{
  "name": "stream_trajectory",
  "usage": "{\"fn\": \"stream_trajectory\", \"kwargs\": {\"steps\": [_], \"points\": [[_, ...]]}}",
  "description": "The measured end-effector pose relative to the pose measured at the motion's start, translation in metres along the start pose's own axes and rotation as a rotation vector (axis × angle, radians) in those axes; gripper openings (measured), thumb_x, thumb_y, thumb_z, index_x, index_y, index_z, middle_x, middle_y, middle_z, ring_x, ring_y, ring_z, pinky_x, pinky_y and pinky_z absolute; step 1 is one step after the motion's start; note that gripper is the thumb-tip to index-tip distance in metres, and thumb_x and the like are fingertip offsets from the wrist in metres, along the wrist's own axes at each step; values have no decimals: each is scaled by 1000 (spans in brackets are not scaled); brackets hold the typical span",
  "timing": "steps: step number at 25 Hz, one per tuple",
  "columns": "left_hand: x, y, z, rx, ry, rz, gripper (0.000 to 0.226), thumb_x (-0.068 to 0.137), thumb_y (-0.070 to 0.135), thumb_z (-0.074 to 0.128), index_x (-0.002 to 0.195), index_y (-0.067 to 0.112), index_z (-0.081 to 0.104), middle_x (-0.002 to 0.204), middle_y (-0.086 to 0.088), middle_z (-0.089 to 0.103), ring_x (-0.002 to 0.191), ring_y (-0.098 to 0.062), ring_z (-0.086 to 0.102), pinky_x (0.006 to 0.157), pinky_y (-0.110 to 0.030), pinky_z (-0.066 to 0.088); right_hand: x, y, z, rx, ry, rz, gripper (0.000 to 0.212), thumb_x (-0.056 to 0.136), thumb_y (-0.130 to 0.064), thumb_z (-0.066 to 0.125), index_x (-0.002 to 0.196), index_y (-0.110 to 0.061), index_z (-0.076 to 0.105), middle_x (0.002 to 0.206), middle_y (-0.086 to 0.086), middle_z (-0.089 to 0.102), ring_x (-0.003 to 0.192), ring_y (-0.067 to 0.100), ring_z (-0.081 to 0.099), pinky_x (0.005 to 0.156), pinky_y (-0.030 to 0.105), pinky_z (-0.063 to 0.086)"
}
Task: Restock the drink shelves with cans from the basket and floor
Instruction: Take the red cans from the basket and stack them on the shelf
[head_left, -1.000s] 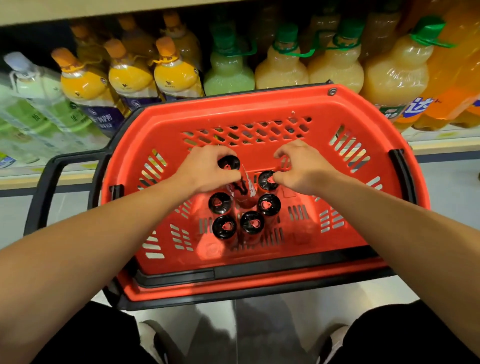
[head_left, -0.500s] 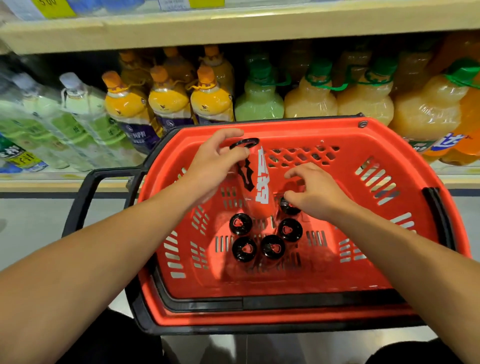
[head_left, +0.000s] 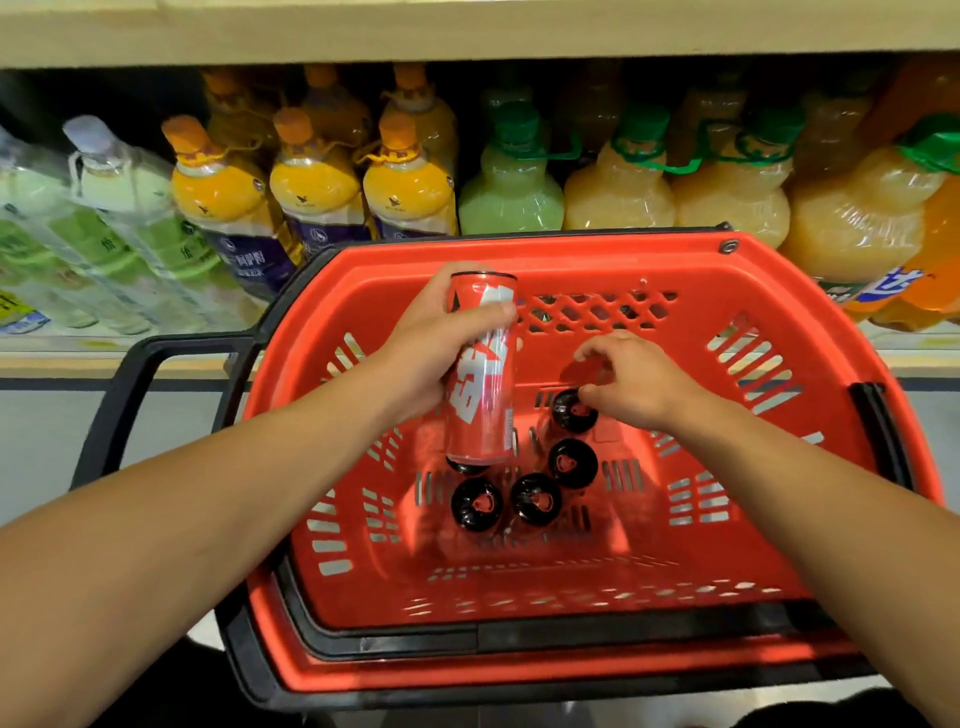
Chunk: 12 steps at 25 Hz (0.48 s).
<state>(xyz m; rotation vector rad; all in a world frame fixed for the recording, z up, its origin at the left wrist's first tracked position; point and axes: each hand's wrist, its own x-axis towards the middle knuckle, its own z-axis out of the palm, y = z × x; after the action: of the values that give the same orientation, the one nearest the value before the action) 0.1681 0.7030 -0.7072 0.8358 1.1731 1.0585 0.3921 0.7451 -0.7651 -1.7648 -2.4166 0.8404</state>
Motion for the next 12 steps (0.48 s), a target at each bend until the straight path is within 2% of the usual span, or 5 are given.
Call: {"fn": "stream_trajectory", "kwargs": {"steps": [2, 4, 7, 9, 12], "points": [[-2, -5, -1, 120, -67, 25, 51, 67, 5, 75, 112, 23, 58, 82, -8, 68, 73, -26, 65, 71, -40, 55, 3, 6, -1, 0, -2, 0, 47, 77, -22, 72, 121, -19, 59, 114, 2, 49, 109, 27, 53, 94, 33, 43], [-1, -10, 1, 221, -95, 37, 55, 68, 2, 77, 114, 26, 60, 89, -7, 68, 77, -24, 65, 73, -41, 56, 7, 12, 4, -39, -41, -21, 50, 75, -20, 73, 123, -21, 58, 115, 2, 49, 109, 26, 54, 94, 35, 45], [3, -14, -1, 354, -65, 62, 61, 67, 11, 83, 119, 35, 63, 117, 0, 66, 100, -19, 67, 91, -41, 55, 11, 22, 19, -125, -128, -77, 64, 76, -9, 66, 135, -25, 47, 126, 5, 48, 117, 27, 53, 97, 37, 44], [5, -15, -4, 449, -27, 67, 70, 66, 17, 86, 127, 37, 60, 132, 9, 58, 117, -9, 57, 102, -33, 47, 12, 26, 28, -153, -196, -116, 77, 75, -2, 61, 142, -32, 40, 132, 3, 45, 123, 26, 49, 100, 36, 41], [6, -17, -2, 470, 1, 53, 72, 70, 14, 85, 134, 31, 56, 130, 7, 58, 113, 4, 53, 95, -17, 44, 12, 25, 40, -175, -254, -204, 70, 77, -6, 63, 139, -34, 44, 127, 3, 48, 115, 28, 54, 94, 41, 46]]}}
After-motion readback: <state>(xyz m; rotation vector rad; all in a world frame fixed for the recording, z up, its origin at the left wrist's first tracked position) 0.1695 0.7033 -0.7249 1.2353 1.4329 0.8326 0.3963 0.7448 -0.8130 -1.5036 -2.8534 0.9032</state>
